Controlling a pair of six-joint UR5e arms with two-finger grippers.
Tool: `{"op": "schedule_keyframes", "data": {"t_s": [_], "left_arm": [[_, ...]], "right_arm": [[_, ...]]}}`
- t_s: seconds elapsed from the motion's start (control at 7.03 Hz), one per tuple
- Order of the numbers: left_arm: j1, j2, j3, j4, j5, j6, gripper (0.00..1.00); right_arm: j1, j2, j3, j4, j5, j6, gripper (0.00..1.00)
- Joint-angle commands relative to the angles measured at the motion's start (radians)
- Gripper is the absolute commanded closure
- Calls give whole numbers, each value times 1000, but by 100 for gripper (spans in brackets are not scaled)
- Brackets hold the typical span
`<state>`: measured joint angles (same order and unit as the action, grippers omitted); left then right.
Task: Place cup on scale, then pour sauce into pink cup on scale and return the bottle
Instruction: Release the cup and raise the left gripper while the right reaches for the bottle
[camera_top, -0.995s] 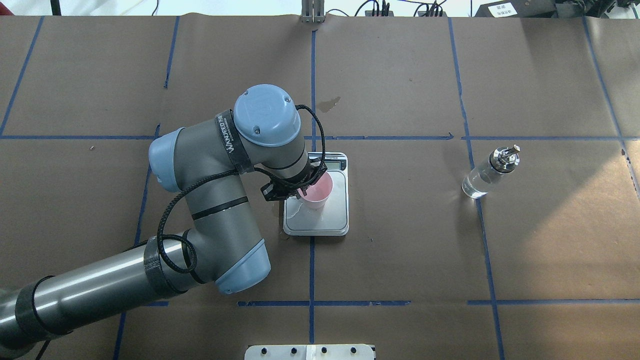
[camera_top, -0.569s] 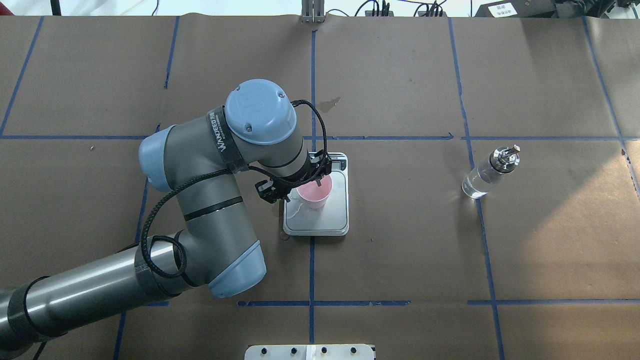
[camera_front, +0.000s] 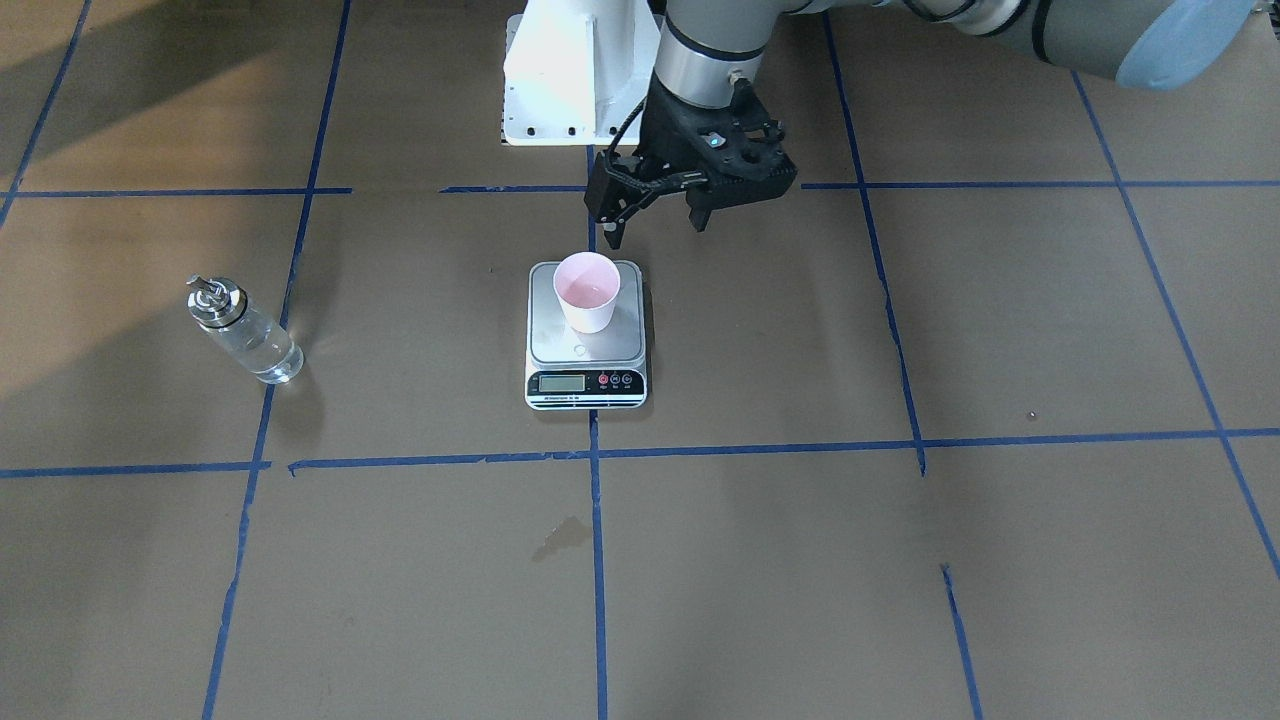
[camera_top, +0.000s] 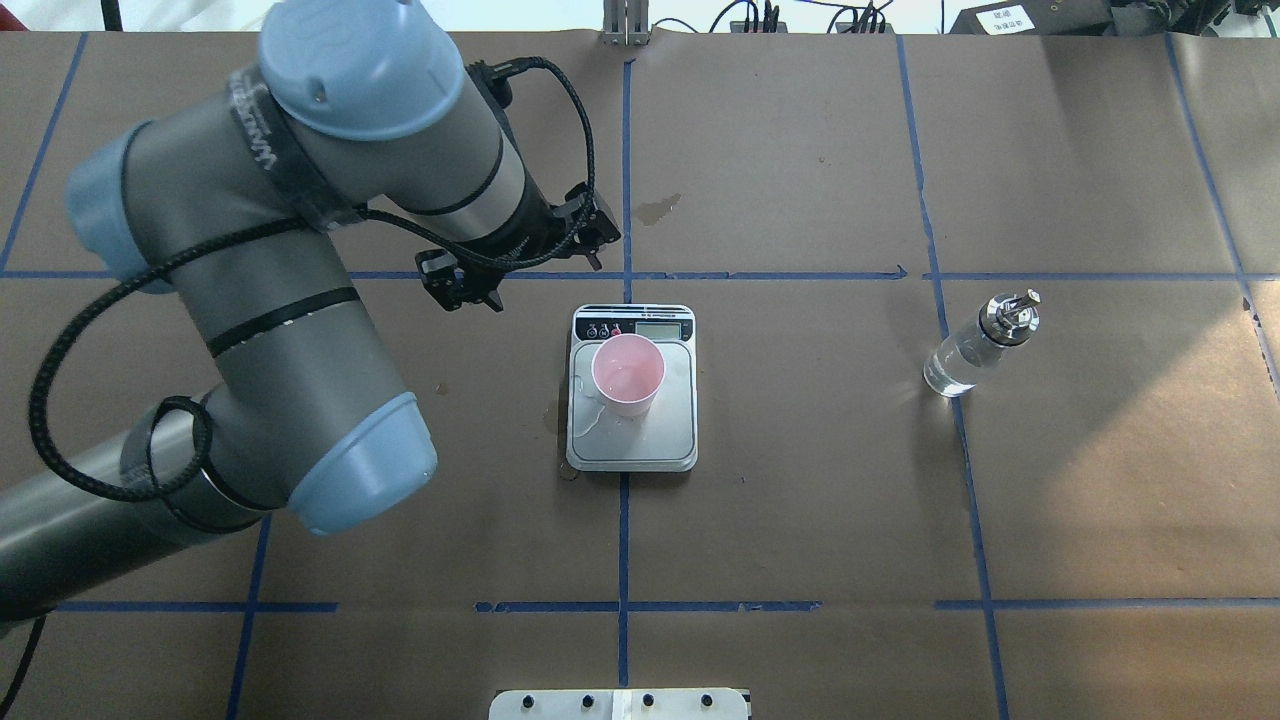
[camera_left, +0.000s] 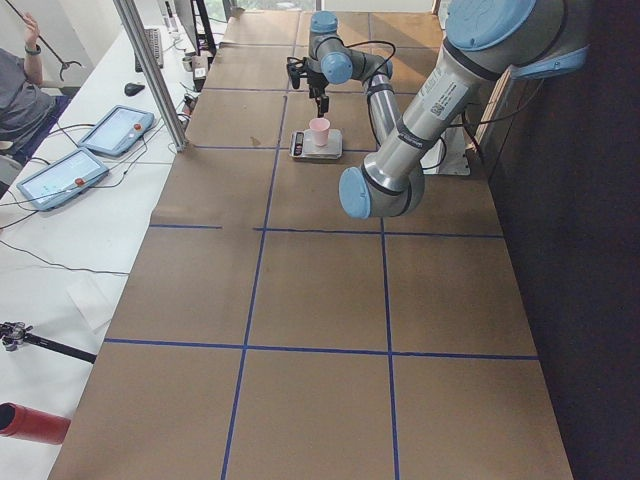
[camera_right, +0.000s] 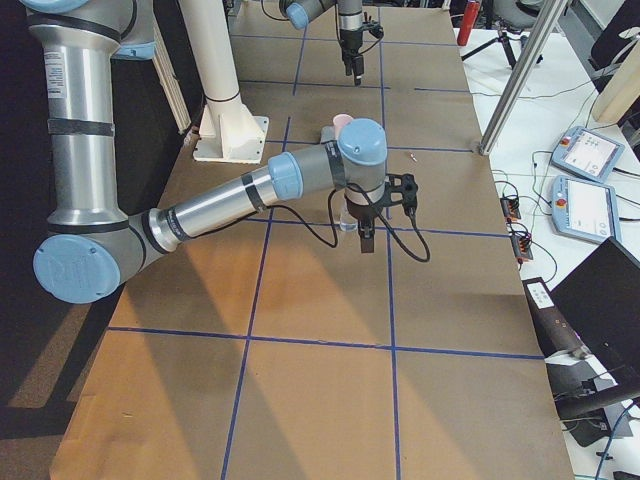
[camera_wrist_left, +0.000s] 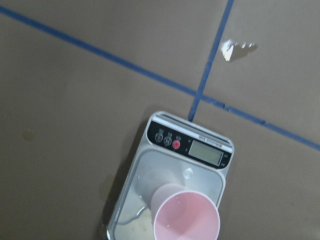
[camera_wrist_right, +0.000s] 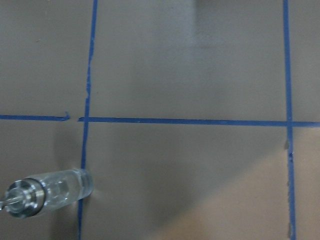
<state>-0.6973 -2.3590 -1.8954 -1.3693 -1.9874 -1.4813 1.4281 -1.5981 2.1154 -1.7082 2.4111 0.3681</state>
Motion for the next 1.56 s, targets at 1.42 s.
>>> {"op": "schedule_keyframes", "data": {"t_s": [1.42], "left_arm": [[-421, 394, -96, 29, -70, 936, 0]], "right_arm": [[-1081, -179, -38, 728, -1392, 931, 0]]}}
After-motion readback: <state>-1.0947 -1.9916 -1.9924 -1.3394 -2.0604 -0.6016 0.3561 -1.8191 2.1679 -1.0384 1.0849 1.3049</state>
